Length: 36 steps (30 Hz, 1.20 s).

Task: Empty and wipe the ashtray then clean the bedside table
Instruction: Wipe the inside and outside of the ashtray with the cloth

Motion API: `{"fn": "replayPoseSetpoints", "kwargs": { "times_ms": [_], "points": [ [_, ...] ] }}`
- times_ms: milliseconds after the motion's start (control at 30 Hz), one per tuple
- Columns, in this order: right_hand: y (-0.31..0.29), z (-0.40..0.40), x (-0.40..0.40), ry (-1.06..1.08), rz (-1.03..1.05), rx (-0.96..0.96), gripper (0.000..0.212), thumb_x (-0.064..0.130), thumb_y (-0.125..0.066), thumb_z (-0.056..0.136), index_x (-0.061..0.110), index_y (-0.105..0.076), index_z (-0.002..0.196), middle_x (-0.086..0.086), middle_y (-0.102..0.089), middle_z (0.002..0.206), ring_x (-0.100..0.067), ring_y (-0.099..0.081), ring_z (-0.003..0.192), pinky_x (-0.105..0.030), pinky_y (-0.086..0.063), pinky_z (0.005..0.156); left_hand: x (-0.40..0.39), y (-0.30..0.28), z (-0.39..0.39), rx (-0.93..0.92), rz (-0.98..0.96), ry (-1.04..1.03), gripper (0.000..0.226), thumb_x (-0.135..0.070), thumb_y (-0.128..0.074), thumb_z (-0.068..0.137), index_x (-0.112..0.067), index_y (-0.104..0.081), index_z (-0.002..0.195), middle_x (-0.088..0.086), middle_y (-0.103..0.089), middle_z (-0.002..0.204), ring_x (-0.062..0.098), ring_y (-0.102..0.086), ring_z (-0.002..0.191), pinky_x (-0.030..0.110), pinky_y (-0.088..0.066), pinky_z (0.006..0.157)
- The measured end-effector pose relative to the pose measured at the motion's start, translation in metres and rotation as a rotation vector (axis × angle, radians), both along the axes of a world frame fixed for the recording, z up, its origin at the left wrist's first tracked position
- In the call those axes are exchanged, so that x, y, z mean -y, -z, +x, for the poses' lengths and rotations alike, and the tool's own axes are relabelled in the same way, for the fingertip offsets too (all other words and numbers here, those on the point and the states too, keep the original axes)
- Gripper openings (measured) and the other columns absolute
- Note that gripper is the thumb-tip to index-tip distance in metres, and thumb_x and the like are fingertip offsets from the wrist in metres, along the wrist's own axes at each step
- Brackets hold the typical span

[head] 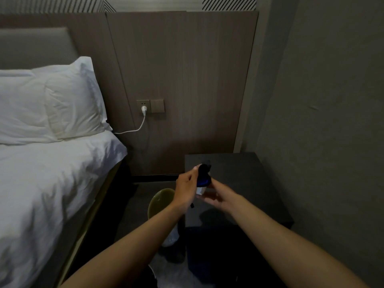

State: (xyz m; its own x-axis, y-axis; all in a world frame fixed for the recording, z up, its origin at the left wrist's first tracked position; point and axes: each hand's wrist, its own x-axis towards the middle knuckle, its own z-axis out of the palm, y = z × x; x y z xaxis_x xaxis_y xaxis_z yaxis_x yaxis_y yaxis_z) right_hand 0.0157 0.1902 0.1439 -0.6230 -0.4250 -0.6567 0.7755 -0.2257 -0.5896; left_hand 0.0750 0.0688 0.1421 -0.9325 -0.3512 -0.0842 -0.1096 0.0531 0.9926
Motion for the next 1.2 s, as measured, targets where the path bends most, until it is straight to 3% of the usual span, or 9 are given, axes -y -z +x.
{"fn": "replayPoseSetpoints", "kwargs": {
  "times_ms": [67, 167, 300, 433, 600, 733, 933, 1033, 1200],
  "points": [
    [-0.002, 0.003, 0.002, 0.038, -0.091, 0.031, 0.031, 0.016, -0.076, 0.085, 0.006, -0.063, 0.111, -0.027, -0.06, 0.12, -0.043, -0.06, 0.113, -0.052, -0.053, 0.099, 0.0, 0.0, 0.001, -0.078, -0.092, 0.008, 0.031, -0.028, -0.051, 0.104, -0.022, -0.066, 0.13, 0.0, -0.065, 0.134, 0.013, -0.061, 0.121, 0.037, -0.047, 0.109],
    [-0.002, 0.005, 0.005, 0.06, -0.148, 0.03, 0.042, 0.02, -0.078, 0.084, 0.006, -0.062, 0.12, -0.025, -0.06, 0.124, -0.041, -0.061, 0.113, -0.051, -0.056, 0.095, 0.001, -0.001, 0.004, -0.145, -0.212, -0.012, 0.033, -0.027, -0.058, 0.1, -0.031, -0.061, 0.133, -0.01, -0.064, 0.129, 0.004, -0.059, 0.12, 0.033, -0.049, 0.105],
    [-0.002, 0.005, 0.006, 0.078, -0.159, -0.003, 0.053, 0.027, -0.08, 0.081, 0.005, -0.06, 0.125, -0.025, -0.059, 0.127, -0.04, -0.061, 0.114, -0.046, -0.059, 0.086, 0.007, 0.001, 0.003, -0.143, -0.32, -0.046, 0.011, -0.036, -0.057, 0.099, -0.036, -0.061, 0.11, -0.013, -0.066, 0.11, 0.002, -0.063, 0.103, 0.036, -0.056, 0.094],
    [-0.006, 0.002, 0.002, -0.028, -0.149, -0.057, 0.071, 0.046, -0.085, 0.074, 0.005, -0.061, 0.126, -0.026, -0.061, 0.127, -0.039, -0.063, 0.117, -0.047, -0.054, 0.1, 0.018, 0.0, 0.005, -0.104, -0.353, 0.035, 0.019, -0.044, -0.049, 0.094, -0.026, -0.053, 0.098, -0.003, -0.054, 0.107, 0.018, -0.056, 0.102, 0.043, -0.055, 0.092],
    [-0.021, 0.002, -0.003, -0.099, -0.17, -0.058, 0.067, 0.041, -0.084, 0.075, 0.001, -0.063, 0.123, -0.027, -0.061, 0.127, -0.039, -0.063, 0.117, -0.046, -0.052, 0.102, 0.014, -0.007, 0.014, -0.157, -0.358, 0.193, 0.044, -0.056, -0.038, 0.097, -0.033, -0.034, 0.134, -0.007, -0.04, 0.132, 0.008, -0.048, 0.122, 0.034, -0.049, 0.104],
    [-0.021, 0.002, -0.007, -0.109, -0.209, 0.018, 0.074, 0.04, -0.089, 0.068, -0.005, -0.064, 0.121, -0.026, -0.066, 0.119, -0.035, -0.07, 0.106, -0.039, -0.061, 0.082, 0.015, -0.009, 0.012, -0.292, -0.503, 0.284, 0.052, -0.046, -0.032, 0.107, -0.029, -0.024, 0.155, -0.01, -0.032, 0.155, -0.002, -0.037, 0.14, 0.016, -0.036, 0.111],
    [-0.012, 0.002, -0.01, -0.148, -0.176, -0.073, 0.048, 0.033, -0.078, 0.083, 0.0, -0.066, 0.116, -0.024, -0.066, 0.115, -0.032, -0.068, 0.105, -0.036, -0.063, 0.078, 0.008, -0.014, 0.006, -0.231, -0.321, 0.252, 0.046, -0.047, -0.026, 0.108, -0.022, -0.057, 0.13, 0.004, -0.064, 0.121, 0.016, -0.064, 0.113, 0.042, -0.051, 0.101],
    [-0.007, 0.003, -0.01, -0.212, -0.057, -0.231, 0.044, 0.031, -0.074, 0.084, 0.003, -0.063, 0.116, -0.017, -0.065, 0.107, -0.026, -0.069, 0.096, -0.031, -0.061, 0.075, 0.011, -0.017, 0.003, -0.133, -0.199, 0.252, 0.044, -0.043, -0.024, 0.109, -0.024, -0.06, 0.126, 0.009, -0.065, 0.125, 0.017, -0.063, 0.118, 0.038, -0.047, 0.107],
    [-0.001, 0.006, -0.007, -0.17, -0.043, -0.444, 0.016, 0.011, -0.064, 0.095, 0.014, -0.069, 0.11, -0.009, -0.073, 0.104, -0.016, -0.074, 0.087, -0.025, -0.057, 0.072, 0.013, -0.034, -0.007, 0.005, -0.162, 0.271, 0.046, -0.045, -0.025, 0.109, -0.011, -0.056, 0.118, 0.019, -0.063, 0.114, 0.032, -0.063, 0.109, 0.049, -0.046, 0.106]
  ]
}}
